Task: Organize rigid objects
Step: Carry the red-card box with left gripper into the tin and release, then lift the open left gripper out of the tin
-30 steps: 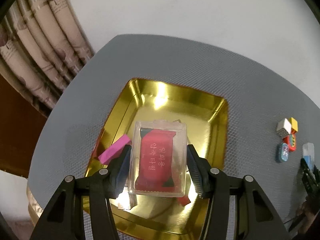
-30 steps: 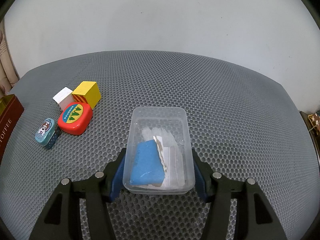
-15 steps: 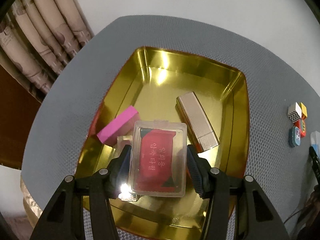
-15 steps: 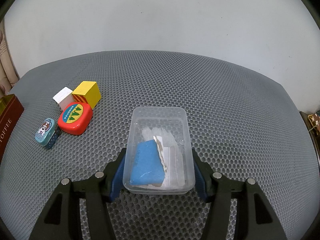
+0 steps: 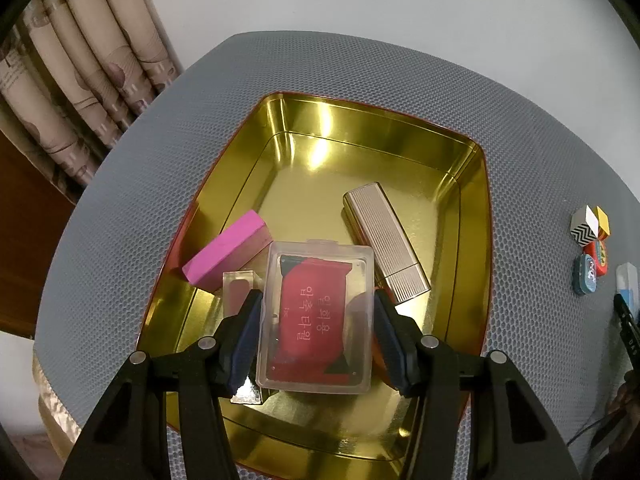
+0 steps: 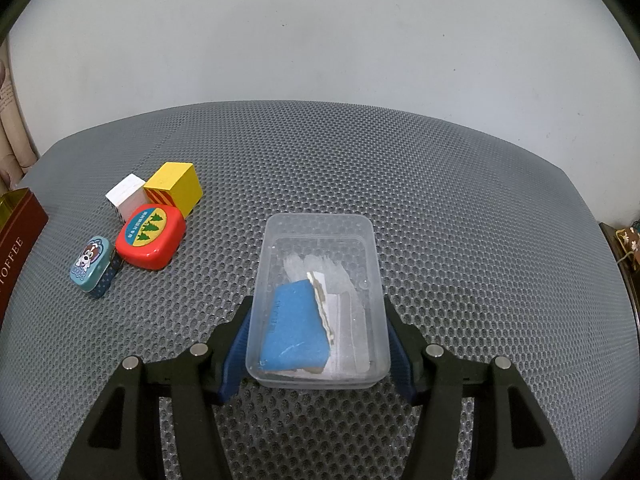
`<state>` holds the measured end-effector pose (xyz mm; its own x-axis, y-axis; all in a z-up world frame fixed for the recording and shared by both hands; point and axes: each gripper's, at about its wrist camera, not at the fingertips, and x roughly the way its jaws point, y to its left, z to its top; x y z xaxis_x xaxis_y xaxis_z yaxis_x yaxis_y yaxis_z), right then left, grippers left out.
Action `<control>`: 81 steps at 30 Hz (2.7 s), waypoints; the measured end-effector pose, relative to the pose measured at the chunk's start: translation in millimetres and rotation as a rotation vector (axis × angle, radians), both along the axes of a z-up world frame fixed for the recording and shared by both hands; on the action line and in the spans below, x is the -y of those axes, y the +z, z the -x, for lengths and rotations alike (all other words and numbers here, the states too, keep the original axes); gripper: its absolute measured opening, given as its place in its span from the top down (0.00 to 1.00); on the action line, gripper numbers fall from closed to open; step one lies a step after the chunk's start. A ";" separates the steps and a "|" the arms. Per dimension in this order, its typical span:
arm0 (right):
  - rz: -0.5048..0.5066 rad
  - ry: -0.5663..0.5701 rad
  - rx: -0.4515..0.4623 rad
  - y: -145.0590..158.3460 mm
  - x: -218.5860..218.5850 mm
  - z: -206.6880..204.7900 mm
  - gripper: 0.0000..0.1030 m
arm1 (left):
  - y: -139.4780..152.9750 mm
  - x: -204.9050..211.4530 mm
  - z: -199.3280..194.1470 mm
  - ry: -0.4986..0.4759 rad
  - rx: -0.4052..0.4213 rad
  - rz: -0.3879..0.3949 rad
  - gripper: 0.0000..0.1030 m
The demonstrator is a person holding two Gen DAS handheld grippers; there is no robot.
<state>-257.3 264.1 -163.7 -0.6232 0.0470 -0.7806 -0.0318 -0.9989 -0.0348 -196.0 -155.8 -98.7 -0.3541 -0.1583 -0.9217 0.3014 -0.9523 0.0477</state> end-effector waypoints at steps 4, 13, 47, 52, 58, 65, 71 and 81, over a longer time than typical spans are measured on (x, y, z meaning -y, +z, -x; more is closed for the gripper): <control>0.000 0.000 0.000 -0.1 -0.2 -0.2 0.41 | 0.2 2.4 -0.3 0.006 -0.001 -0.007 0.51; 0.000 0.000 0.000 -0.4 -0.6 -1.1 0.41 | 1.4 4.3 -1.6 0.011 -0.001 -0.012 0.51; 0.000 -0.001 0.000 -1.0 -1.2 -4.0 0.41 | 2.0 10.6 -2.6 0.019 -0.011 0.024 0.49; 0.000 -0.002 0.000 -1.1 -1.7 -4.3 0.41 | 4.5 6.4 -6.7 0.024 -0.023 0.033 0.49; 0.000 -0.002 0.000 -1.3 -2.3 -4.5 0.41 | 18.4 5.6 -17.2 0.043 -0.063 0.060 0.48; 0.000 -0.002 0.000 -2.0 1.8 -4.4 0.41 | 29.0 6.1 -39.0 0.084 -0.106 0.102 0.47; -0.002 -0.001 0.000 -0.8 0.3 -8.2 0.41 | 31.8 -1.6 -58.8 0.100 -0.149 0.140 0.41; -0.023 -0.001 -0.003 7.6 8.9 -13.2 0.42 | 18.2 4.4 -69.8 0.112 -0.155 0.151 0.37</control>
<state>-244.1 255.2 -156.1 -0.6255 0.0654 -0.7775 -0.0331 -0.9978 -0.0573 -126.1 -160.2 -80.5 -0.4621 -0.3366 -0.8205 0.4194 -0.8981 0.1322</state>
